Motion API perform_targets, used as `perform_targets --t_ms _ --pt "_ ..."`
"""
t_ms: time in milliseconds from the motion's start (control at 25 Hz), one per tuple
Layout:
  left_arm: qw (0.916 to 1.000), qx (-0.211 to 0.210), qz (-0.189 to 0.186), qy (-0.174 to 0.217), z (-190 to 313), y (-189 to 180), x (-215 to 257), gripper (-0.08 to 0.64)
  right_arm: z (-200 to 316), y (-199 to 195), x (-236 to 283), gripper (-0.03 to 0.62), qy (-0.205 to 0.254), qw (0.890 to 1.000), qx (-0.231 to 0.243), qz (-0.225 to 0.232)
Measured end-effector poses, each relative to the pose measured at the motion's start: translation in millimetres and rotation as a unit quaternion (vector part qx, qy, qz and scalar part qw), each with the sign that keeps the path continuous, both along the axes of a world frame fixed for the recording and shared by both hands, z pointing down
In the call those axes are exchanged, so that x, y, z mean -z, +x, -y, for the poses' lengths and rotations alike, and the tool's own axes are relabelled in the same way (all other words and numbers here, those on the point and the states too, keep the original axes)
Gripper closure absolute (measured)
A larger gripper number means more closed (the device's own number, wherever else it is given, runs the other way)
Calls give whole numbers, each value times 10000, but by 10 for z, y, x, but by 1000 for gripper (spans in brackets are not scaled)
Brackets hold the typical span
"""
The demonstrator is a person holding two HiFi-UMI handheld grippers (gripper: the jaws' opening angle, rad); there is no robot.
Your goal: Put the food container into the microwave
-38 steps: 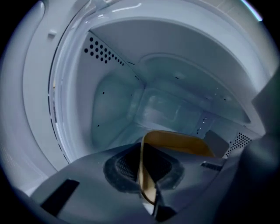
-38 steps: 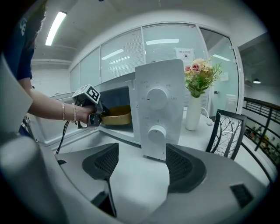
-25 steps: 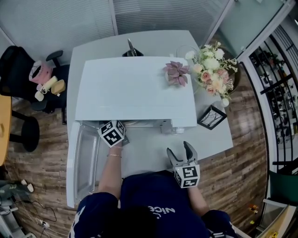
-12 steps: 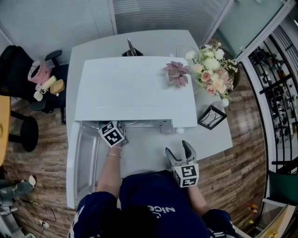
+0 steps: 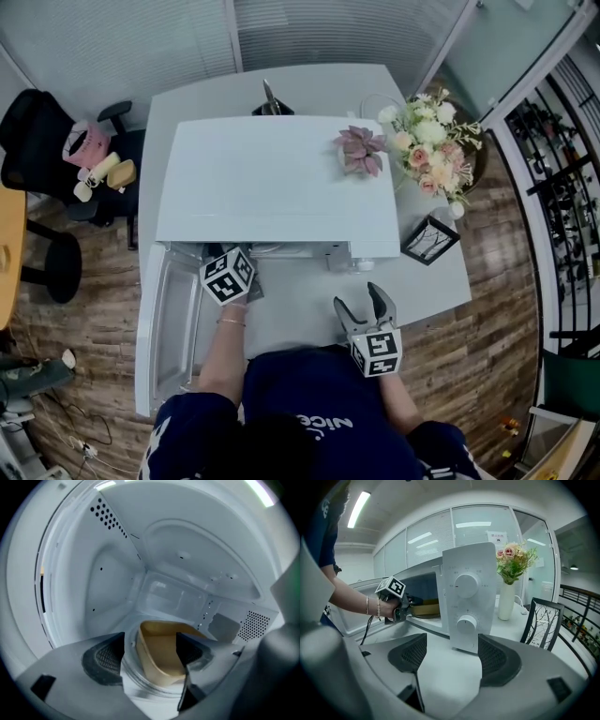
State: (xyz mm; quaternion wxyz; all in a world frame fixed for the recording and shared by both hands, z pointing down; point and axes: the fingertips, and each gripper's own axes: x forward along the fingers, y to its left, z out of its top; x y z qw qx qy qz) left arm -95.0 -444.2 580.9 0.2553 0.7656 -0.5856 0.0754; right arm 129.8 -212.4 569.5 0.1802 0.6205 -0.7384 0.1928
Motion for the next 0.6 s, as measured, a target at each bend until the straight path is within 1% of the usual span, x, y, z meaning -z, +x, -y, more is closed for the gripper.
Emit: perform_targets --t_ms 160,440,600 --pt "9998 -141 114 54 -210 -10 20 229 31 -38 33 258 87 9999 137 18" --pt "9983 -382 309 298 -689 -40 156 225 62 -116 82 258 268 9988 415 71" --pt "9976 -577 197 334 -978 -5 195 225 97 -206 92 258 340 9970 661 201"
